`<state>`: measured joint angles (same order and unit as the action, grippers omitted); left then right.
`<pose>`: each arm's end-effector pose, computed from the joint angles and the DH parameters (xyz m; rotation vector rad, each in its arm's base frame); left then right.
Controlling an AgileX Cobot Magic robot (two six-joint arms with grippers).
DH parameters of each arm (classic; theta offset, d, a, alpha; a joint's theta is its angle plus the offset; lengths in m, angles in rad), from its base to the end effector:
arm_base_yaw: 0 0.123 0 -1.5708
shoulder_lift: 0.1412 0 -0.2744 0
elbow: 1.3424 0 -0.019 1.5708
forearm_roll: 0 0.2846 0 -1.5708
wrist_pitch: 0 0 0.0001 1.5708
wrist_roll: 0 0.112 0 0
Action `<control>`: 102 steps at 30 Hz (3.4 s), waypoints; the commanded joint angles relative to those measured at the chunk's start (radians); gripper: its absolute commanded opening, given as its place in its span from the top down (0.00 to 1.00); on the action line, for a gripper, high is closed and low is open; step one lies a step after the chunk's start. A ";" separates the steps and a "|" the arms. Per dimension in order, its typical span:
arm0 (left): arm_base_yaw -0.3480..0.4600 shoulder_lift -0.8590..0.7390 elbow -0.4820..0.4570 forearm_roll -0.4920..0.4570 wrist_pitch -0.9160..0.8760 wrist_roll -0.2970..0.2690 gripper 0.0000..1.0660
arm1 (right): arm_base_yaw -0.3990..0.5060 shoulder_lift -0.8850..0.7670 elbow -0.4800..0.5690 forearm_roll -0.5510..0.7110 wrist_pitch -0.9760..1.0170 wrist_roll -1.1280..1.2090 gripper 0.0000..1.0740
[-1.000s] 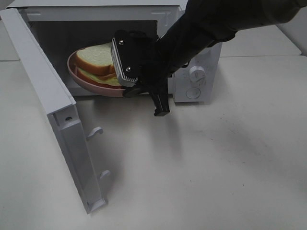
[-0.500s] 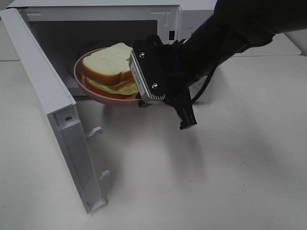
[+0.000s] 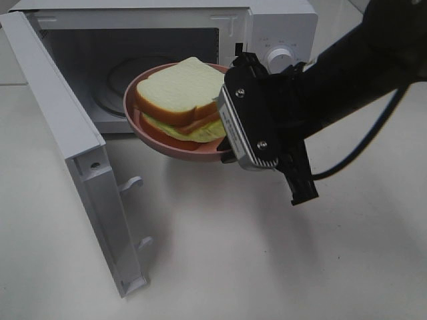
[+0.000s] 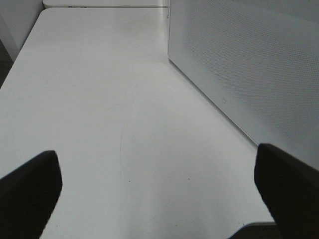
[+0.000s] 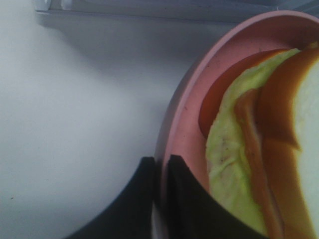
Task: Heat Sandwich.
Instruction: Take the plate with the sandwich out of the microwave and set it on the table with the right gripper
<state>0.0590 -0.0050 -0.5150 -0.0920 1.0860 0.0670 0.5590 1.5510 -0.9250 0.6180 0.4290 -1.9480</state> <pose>0.0506 -0.0061 0.2869 0.0149 2.0462 -0.0315 0.2867 0.2113 0.1808 -2.0584 1.2943 -0.0652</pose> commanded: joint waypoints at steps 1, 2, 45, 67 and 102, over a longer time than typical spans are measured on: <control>-0.006 -0.016 -0.001 -0.005 -0.011 -0.002 0.08 | -0.006 -0.067 0.055 0.002 -0.024 -0.019 1.00; -0.006 -0.016 -0.001 -0.005 -0.011 -0.002 0.08 | -0.006 -0.100 0.093 -0.013 -0.024 -0.018 1.00; -0.006 -0.016 -0.001 -0.005 -0.011 -0.002 0.08 | -0.006 -0.492 0.333 -0.847 0.128 1.222 1.00; -0.006 -0.016 -0.001 -0.005 -0.011 -0.002 0.08 | -0.006 -0.492 0.333 -1.217 0.180 1.991 1.00; -0.006 -0.016 -0.001 -0.005 -0.011 -0.002 0.08 | -0.009 -0.117 0.333 -1.613 0.167 2.885 1.00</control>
<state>0.0590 -0.0050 -0.5150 -0.0920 1.0860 0.0670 0.5550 1.4360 -0.5890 -0.9500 0.5940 0.9190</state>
